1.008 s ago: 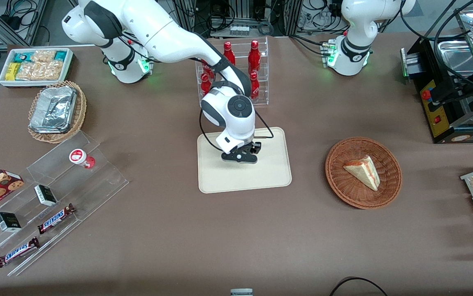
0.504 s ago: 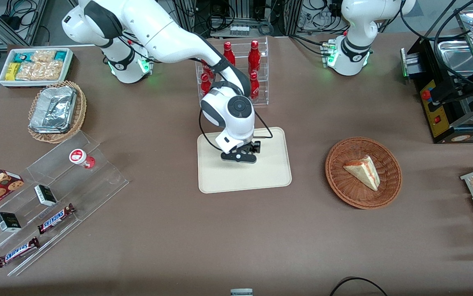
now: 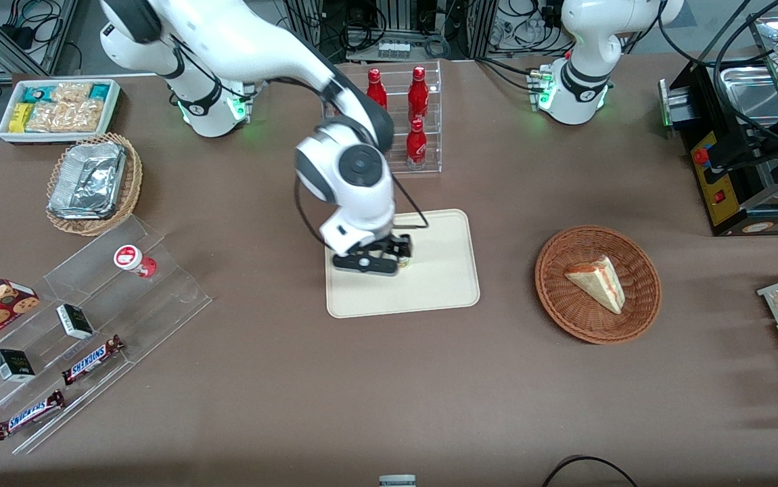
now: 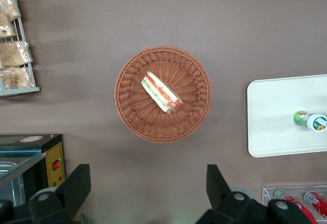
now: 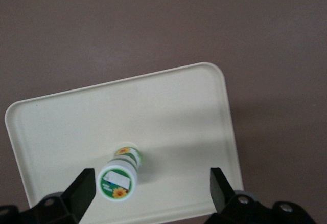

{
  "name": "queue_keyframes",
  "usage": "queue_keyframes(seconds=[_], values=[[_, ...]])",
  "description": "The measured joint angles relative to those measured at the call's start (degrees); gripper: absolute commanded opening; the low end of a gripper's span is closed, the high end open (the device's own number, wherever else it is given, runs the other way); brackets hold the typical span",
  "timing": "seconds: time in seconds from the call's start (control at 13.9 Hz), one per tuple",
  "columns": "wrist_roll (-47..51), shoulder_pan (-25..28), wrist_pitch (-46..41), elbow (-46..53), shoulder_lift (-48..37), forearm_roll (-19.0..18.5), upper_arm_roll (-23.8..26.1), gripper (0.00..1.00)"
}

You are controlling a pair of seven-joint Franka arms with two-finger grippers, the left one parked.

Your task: Place green gum on tray

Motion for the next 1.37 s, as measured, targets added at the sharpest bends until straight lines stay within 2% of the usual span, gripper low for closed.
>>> queue_keyframes(seconds=[0.22, 0.58, 0.94, 1.37], values=[[-9.35, -6.12, -11.37, -0.48, -8.28, 0.00, -0.06, 0.99], [-23.95, -19.12, -22.92, -3.00, -19.91, 0.23, -0.08, 0.99], [-31.64, -30.11, -28.45, -3.72, -26.56, 0.59, -0.13, 0.99], [-46.48, -41.27, -29.22, -3.92, -27.55, 0.65, -0.14, 0.99]])
